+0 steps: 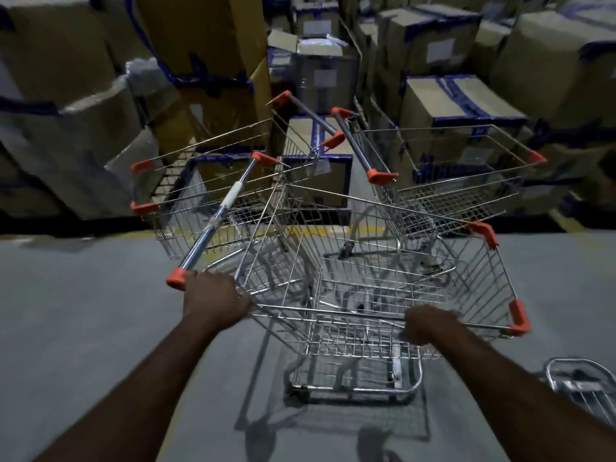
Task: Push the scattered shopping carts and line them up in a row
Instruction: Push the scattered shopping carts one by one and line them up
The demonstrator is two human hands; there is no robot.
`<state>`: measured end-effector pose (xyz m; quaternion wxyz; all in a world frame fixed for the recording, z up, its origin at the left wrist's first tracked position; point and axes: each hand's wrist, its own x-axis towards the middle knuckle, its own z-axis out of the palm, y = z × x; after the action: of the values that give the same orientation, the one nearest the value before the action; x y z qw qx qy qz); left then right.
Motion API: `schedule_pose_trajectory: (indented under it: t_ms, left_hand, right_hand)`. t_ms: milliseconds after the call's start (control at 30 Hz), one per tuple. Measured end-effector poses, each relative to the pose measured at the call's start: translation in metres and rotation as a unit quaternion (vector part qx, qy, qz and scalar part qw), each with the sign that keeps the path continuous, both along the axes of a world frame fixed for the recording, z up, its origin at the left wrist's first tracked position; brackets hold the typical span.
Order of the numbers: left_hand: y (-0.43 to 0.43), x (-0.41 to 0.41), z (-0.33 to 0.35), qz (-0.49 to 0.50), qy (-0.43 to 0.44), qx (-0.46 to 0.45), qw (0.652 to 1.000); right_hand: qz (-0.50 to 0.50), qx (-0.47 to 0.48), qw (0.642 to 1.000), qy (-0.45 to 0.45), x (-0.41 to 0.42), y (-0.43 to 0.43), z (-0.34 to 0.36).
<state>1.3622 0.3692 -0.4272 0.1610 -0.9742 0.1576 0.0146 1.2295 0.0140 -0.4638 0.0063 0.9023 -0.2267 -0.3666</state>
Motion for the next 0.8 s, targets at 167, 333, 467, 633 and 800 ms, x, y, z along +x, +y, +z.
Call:
schedule_pose_trajectory:
  t_ms: [167, 333, 467, 633, 800]
  left_hand:
    - [-0.008, -0.014, -0.001, -0.007, 0.003, -0.012, 1.000]
    - [-0.020, -0.022, 0.004, -0.045, 0.004, -0.013, 0.999]
    - [-0.027, -0.037, 0.005, -0.069, 0.006, -0.013, 0.998]
    - [-0.036, -0.064, 0.007, -0.091, 0.010, -0.001, 0.996]
    - [-0.044, -0.084, 0.006, -0.135, 0.018, -0.013, 0.991]
  right_hand:
    - [0.075, 0.138, 0.986, -0.055, 0.025, 0.054, 0.025]
    - [0.056, 0.294, 0.930, -0.214, 0.054, 0.124, 0.059]
    - [0.059, 0.331, 0.900, -0.278, 0.076, 0.164, 0.077]
    - [0.022, 0.329, 0.882, -0.337, 0.096, 0.198, 0.086]
    - [0.013, 0.331, 0.893, -0.306, 0.102, 0.216, 0.088]
